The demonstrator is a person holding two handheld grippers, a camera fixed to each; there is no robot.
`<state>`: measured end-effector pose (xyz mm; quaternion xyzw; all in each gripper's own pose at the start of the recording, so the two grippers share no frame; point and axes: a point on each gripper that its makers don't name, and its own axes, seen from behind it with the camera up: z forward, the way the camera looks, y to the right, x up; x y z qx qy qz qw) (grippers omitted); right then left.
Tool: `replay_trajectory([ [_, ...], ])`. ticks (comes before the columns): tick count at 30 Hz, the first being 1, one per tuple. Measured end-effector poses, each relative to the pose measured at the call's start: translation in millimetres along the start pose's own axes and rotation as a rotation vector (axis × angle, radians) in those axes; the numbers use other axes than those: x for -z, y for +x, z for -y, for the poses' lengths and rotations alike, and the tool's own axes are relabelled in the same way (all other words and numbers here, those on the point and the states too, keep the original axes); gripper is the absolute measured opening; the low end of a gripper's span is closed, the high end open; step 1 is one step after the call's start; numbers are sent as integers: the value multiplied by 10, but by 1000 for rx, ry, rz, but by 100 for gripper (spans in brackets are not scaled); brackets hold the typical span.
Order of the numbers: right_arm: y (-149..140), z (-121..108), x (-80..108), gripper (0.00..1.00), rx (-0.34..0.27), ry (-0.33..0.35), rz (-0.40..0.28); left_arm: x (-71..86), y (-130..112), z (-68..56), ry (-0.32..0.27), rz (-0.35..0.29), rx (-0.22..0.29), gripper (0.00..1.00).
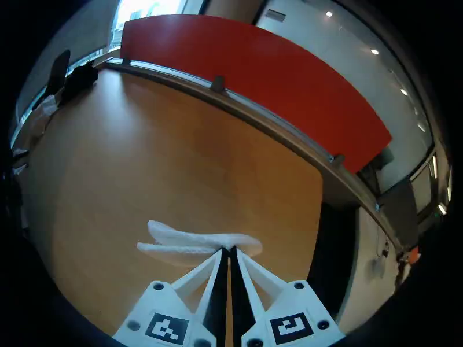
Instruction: Fold towel
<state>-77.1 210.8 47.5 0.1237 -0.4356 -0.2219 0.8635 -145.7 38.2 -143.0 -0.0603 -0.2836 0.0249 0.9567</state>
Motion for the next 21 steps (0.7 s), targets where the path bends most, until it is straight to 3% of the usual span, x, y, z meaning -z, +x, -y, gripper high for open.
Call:
replay_trajectory([
  [6, -274, 8, 12, 2, -26, -10, 28, 8, 10, -3, -1, 0, -2, 96],
  [21, -1394, 104, -13, 2, -145, -45, 176, 9, 6, -59, -13, 3, -18, 96],
])
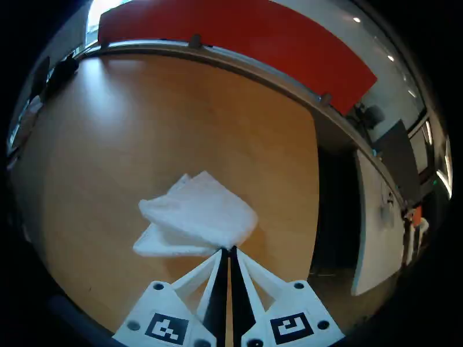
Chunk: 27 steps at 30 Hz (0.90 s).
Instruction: Fold towel
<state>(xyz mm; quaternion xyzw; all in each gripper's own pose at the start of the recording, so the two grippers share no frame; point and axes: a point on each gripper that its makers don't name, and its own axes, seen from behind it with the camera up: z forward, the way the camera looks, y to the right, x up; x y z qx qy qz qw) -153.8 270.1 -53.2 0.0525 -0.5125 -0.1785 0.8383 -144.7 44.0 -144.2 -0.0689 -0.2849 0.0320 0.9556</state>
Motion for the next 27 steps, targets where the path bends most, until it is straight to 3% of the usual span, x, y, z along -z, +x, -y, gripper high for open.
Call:
replay_trajectory([
  [10, -477, -4, -139, 2, -65, -15, 82, 43, -16, -13, 2, 5, -11, 96],
  [27, -863, 29, -346, 3, -113, -37, 169, 99, -17, -8, 10, 10, -19, 96],
])
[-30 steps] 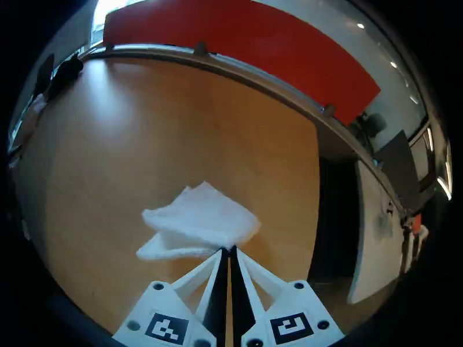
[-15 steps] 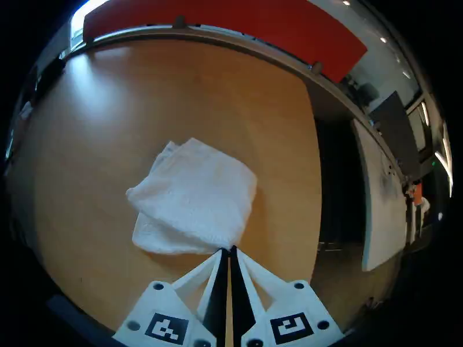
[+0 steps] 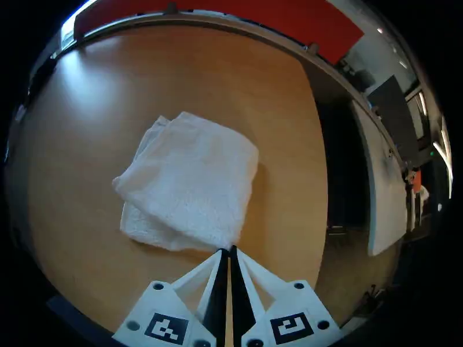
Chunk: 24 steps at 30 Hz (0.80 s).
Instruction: Fold towel
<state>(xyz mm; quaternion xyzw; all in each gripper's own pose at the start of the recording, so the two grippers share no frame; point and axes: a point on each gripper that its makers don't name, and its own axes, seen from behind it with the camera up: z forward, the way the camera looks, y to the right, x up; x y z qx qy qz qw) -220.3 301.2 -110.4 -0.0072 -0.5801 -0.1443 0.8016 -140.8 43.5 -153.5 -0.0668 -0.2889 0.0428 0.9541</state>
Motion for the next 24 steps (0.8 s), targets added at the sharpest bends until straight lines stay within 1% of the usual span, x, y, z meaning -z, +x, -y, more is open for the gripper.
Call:
replay_trajectory([
  [15, -205, 3, -191, 3, -11, -19, 56, -4, 6, -17, 4, 8, -8, 96],
  [24, -272, -1, -251, 4, -21, -21, 74, -15, 14, -34, 4, 10, -11, 96],
])
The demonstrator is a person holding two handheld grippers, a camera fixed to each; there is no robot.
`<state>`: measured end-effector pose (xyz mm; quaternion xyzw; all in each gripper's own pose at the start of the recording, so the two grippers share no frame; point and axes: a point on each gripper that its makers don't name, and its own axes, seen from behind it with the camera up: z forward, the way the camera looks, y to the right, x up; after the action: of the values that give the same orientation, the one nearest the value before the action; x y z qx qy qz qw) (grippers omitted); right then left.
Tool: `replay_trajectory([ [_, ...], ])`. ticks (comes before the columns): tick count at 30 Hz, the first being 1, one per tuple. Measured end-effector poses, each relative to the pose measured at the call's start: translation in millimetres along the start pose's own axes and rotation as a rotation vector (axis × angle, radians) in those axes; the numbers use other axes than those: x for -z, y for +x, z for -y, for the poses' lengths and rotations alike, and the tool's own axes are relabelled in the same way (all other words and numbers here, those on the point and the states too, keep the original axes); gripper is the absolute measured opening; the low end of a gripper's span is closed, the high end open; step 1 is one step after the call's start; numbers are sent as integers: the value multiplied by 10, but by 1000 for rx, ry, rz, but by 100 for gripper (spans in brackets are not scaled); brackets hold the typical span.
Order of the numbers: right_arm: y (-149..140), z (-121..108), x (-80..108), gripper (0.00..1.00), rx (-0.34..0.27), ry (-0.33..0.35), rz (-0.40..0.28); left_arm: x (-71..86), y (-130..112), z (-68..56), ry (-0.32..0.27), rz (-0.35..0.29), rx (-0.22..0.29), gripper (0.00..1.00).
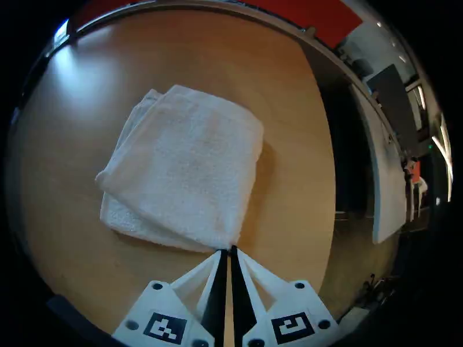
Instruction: Fold towel
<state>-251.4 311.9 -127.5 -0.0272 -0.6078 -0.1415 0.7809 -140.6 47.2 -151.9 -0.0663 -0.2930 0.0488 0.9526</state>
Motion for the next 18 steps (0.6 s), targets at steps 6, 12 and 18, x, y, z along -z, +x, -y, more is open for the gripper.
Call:
replay_trajectory([
  [6, -16, -3, -20, 6, 0, -3, 0, -7, 5, -11, -2, 1, -2, 96],
  [12, -26, -17, -27, 10, -8, -6, -6, -16, 11, -23, -4, 4, -7, 96],
  [18, -33, -36, 0, 30, -2, -11, -18, -30, 27, -18, -5, 2, -3, 96],
])
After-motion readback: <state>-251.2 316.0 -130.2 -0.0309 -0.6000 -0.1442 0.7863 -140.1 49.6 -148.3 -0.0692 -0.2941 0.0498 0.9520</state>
